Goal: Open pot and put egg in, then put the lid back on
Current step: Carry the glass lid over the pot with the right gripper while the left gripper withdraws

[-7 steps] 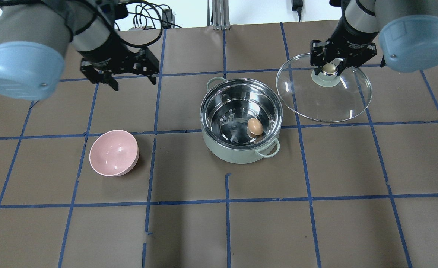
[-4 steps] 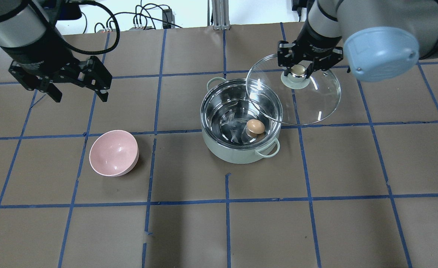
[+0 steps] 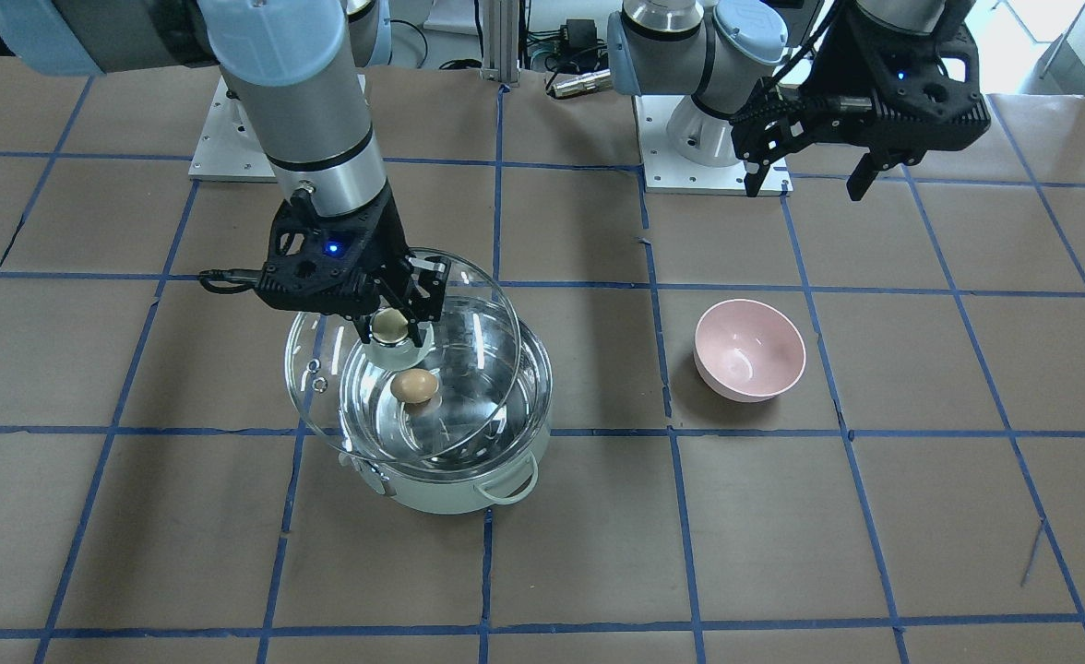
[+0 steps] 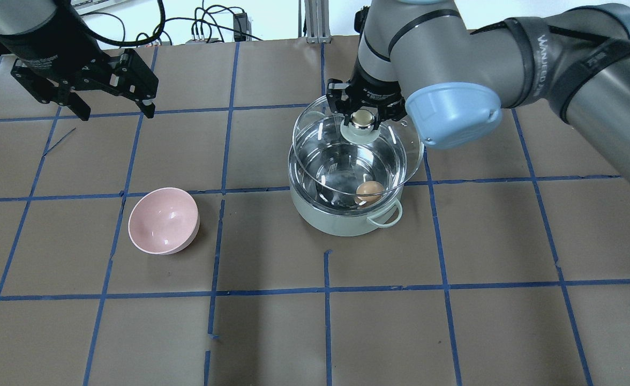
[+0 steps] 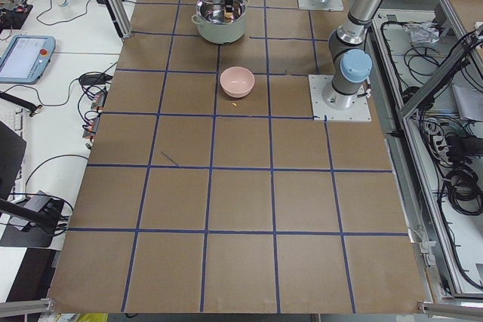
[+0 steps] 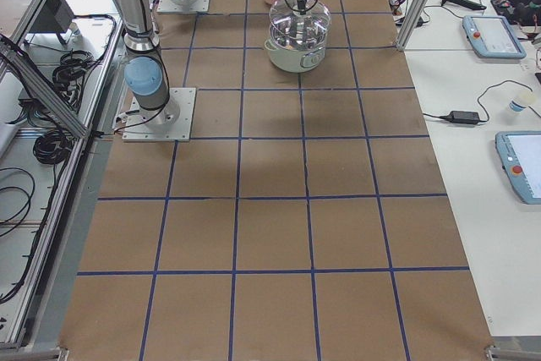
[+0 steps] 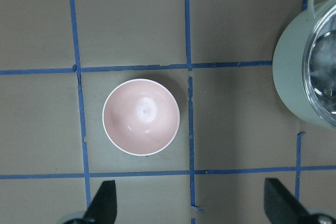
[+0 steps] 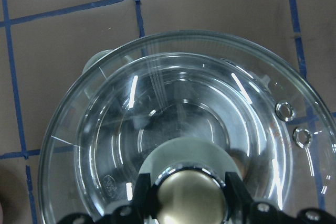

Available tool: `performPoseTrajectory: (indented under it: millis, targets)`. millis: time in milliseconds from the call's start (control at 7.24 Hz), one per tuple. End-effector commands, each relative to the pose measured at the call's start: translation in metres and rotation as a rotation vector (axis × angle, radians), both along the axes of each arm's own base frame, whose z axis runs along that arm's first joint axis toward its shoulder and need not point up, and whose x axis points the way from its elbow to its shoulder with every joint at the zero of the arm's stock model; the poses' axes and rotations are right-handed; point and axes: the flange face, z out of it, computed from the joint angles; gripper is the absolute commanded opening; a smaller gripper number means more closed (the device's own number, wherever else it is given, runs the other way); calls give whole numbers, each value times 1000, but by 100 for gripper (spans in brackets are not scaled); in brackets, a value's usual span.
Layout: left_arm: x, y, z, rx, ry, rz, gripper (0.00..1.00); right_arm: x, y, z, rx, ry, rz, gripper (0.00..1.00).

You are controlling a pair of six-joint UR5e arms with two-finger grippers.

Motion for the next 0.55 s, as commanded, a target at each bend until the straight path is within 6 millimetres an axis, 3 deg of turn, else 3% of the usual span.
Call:
performPoseTrajectory:
  millis: [0,415]
  targets:
    - [-3,15,1,0,-12,-8,100,25,-1,-20,-31,-13,32,37]
    - [-2,19,-6,8,-12,-14,100,21,4,-42,-10,6,59,37]
